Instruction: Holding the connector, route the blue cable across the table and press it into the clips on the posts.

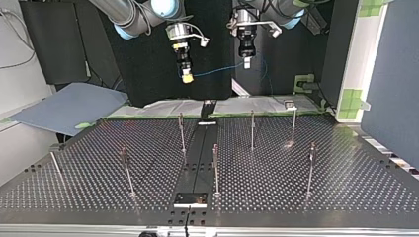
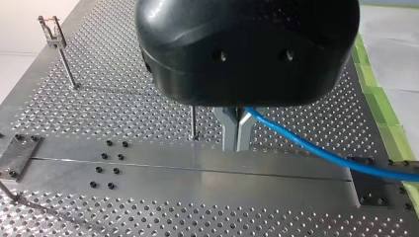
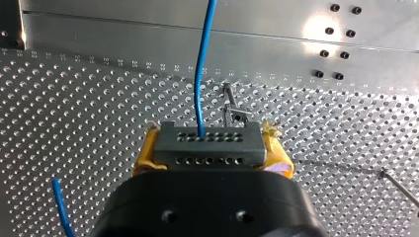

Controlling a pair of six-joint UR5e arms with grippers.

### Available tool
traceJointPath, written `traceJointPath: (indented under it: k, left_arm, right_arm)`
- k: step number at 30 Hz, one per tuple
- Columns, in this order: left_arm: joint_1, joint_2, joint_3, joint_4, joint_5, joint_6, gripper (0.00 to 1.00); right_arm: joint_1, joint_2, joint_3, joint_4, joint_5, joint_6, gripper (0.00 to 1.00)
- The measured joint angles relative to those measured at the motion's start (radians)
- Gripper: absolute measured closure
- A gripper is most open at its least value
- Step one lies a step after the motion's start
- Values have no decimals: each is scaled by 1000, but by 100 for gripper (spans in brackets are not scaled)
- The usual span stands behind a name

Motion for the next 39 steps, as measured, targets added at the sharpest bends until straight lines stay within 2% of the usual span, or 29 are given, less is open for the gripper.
traceJointPath:
  k: [7, 12, 17, 22, 39]
  left_arm:
    - [6, -6, 4, -6, 4, 3, 100]
    - [23, -15, 9, -41, 7, 6, 100]
    - [26, -17, 9, -55, 8, 6, 100]
    - [26, -17, 9, -57, 8, 6, 100]
    - [26, -17, 9, -57, 8, 6, 100]
  right_arm:
    - [0, 0, 0, 0, -1, 0, 100]
    - [2, 4, -2, 4, -1, -1, 100]
    - [6, 39, -6, 31, 0, -3, 100]
    - [6, 65, -6, 39, 0, -3, 100]
    - [6, 69, -6, 40, 0, -3, 100]
